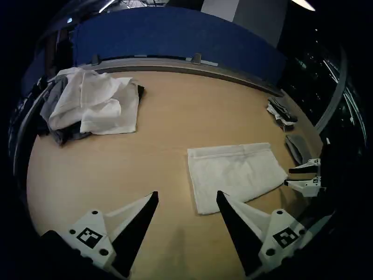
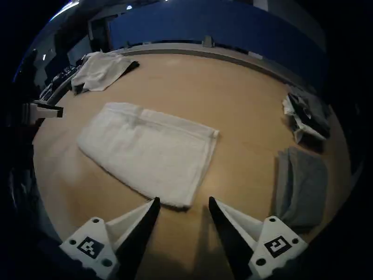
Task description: Fold towel
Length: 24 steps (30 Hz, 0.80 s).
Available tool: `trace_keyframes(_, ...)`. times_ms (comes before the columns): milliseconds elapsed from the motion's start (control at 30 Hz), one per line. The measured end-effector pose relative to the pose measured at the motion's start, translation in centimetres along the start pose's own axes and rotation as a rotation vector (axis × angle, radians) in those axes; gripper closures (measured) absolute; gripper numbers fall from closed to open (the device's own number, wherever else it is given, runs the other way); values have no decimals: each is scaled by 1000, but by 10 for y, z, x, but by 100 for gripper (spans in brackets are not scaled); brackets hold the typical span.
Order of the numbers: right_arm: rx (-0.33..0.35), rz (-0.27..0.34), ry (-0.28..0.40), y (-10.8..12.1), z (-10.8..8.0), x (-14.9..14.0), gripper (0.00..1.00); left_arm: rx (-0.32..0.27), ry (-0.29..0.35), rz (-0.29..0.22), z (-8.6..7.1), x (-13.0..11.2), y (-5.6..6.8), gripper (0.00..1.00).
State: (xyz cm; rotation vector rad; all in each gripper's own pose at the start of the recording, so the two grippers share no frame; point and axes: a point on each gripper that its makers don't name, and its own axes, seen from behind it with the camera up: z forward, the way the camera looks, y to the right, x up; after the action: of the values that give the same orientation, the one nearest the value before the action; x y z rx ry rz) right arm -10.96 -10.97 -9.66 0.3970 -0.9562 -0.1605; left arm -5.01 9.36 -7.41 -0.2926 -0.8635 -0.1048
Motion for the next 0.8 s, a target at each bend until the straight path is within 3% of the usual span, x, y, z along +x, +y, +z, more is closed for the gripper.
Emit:
trace_keyframes(367,58,38,-24,-5,6,-5,58,1,-13,-4,-3,-11,1,7)
trace_keyframes(633,53,22,-39,-5,7,-9,89,4,-14,2,-5,-11,1,7)
trace_keyframes(800,57,16,-30,-9,7,-7,95,6,-14,2,-6,-11,1,7)
